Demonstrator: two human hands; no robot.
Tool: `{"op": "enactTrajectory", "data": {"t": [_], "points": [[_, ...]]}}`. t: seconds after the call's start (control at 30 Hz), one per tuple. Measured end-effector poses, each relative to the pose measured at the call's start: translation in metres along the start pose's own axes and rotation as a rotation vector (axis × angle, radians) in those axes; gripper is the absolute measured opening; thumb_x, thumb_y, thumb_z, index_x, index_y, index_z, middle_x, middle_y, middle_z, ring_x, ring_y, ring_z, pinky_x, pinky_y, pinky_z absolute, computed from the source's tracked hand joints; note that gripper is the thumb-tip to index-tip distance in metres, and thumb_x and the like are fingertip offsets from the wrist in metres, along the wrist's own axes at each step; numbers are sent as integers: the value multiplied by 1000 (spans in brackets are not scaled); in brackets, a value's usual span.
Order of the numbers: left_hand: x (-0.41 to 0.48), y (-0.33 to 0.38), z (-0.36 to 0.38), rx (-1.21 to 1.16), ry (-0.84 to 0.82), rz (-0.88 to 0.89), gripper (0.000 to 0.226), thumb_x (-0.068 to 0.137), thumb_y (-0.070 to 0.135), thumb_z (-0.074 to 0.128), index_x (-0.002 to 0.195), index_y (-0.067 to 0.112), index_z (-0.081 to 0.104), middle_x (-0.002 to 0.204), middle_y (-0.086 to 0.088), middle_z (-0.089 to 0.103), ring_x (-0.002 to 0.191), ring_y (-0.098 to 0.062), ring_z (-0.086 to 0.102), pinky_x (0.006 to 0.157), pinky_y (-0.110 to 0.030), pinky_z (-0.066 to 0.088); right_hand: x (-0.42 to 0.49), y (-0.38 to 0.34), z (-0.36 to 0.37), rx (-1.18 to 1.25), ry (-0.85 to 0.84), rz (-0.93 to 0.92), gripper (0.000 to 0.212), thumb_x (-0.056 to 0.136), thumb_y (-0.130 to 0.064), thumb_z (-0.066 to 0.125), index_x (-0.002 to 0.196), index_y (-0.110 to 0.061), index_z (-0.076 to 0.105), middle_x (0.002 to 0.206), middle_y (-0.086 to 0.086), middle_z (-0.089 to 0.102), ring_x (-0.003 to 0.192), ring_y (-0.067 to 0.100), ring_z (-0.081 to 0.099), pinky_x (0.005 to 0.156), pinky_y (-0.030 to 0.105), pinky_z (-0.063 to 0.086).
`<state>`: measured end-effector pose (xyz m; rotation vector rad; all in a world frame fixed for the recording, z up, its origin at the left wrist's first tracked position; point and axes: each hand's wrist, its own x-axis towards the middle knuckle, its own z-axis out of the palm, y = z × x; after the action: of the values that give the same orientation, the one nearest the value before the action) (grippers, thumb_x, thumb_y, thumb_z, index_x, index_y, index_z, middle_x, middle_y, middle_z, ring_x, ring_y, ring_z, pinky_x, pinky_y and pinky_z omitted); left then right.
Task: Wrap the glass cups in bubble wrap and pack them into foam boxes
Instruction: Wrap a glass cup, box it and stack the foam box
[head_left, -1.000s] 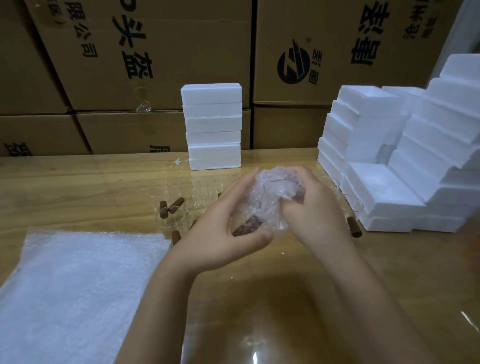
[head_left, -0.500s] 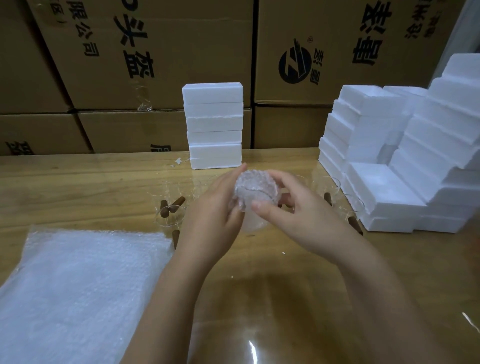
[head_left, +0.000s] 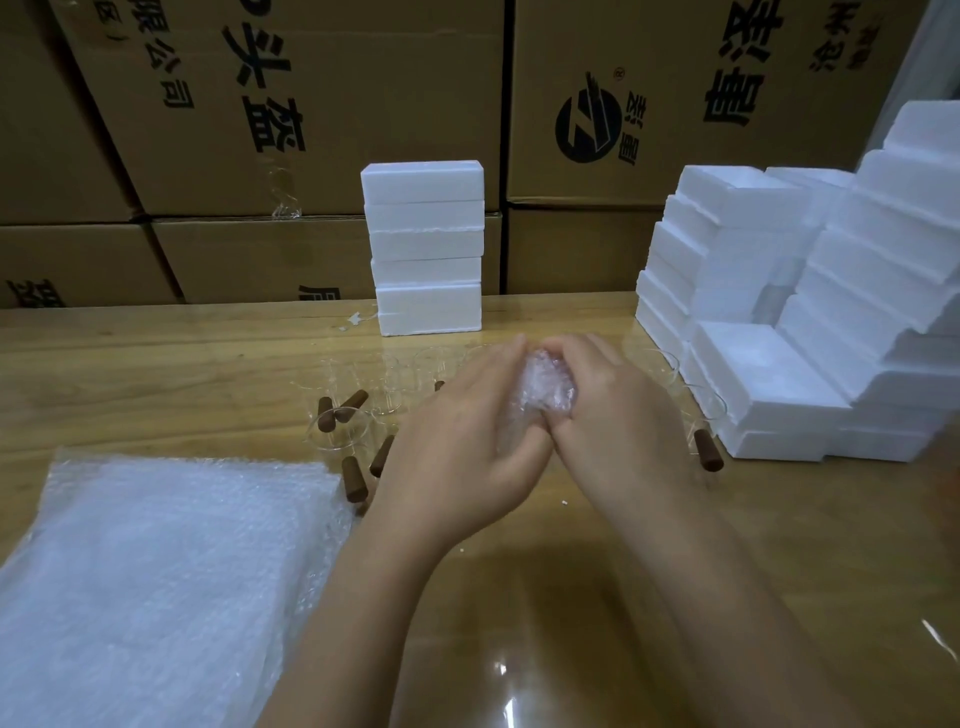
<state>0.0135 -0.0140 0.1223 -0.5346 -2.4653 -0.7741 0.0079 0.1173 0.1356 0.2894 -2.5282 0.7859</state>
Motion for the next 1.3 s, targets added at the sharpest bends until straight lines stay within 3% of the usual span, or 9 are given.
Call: {"op": "enactTrajectory", "data": {"t": [0.17,0.43,0.67,0.8,0.9,1.0,1.07,1.13,1.3], "points": [[1,-4,-4,94,26,-48,63,86,29,34,148,19,29,143,0,48,114,-23,56,73,-31,41,0,-2,1,16,-20,-147,50,81,-16,65,129,-24,52,121,-10,55,108,14,53,75,25,39],[5,-20,-9,-228,199,-318,47,86,2,47,126,25,58,89,9,66,75,-16,60,61,-27,46,5,5,-16,888,-275,24,53,84,-47,56,135,-33,47,127,-24,57,116,-5,54,92,21,50],[5,-22,-5,-356,203,-323,42,85,2,47,98,40,60,70,21,65,65,2,57,51,-12,43,0,3,-7,639,-419,40,78,64,-70,60,135,-55,33,140,-18,47,121,-3,49,102,37,45],[4,-15,1,-301,253,-357,47,83,7,48,114,39,63,51,12,55,49,-8,49,45,-21,36,-5,-7,0,347,-263,-20,61,86,-46,54,142,-40,30,119,-19,51,89,-7,52,78,4,39],[2,-5,6,-200,290,-288,55,82,7,51,124,41,58,40,10,35,43,-5,40,43,-18,30,-6,-12,6,248,-83,-1,51,90,-15,51,138,-29,39,115,-12,52,83,1,45,69,5,34],[0,3,6,-174,172,-183,54,85,16,55,136,32,48,52,16,46,54,1,49,48,-11,32,-3,-8,3,246,24,49,52,84,-1,53,128,-28,48,120,-11,58,97,10,53,72,21,37],[0,0,5,-156,34,-140,59,87,36,52,144,31,36,100,11,67,88,2,56,64,-6,32,-1,-3,-1,198,21,73,55,79,0,55,124,-32,50,116,-15,59,92,9,51,70,27,39],[0,-8,0,-159,-94,-71,68,85,54,44,147,31,29,143,16,45,121,5,41,89,-10,34,2,2,-5,133,4,80,59,76,1,57,124,-33,50,115,-17,58,89,7,47,69,28,37],[1,-13,-13,-151,-231,5,51,96,47,37,144,30,38,124,12,61,111,-5,57,91,-35,48,3,7,-6,16,-18,108,61,81,-6,58,133,-35,43,115,-11,60,86,9,45,69,28,35]]}}
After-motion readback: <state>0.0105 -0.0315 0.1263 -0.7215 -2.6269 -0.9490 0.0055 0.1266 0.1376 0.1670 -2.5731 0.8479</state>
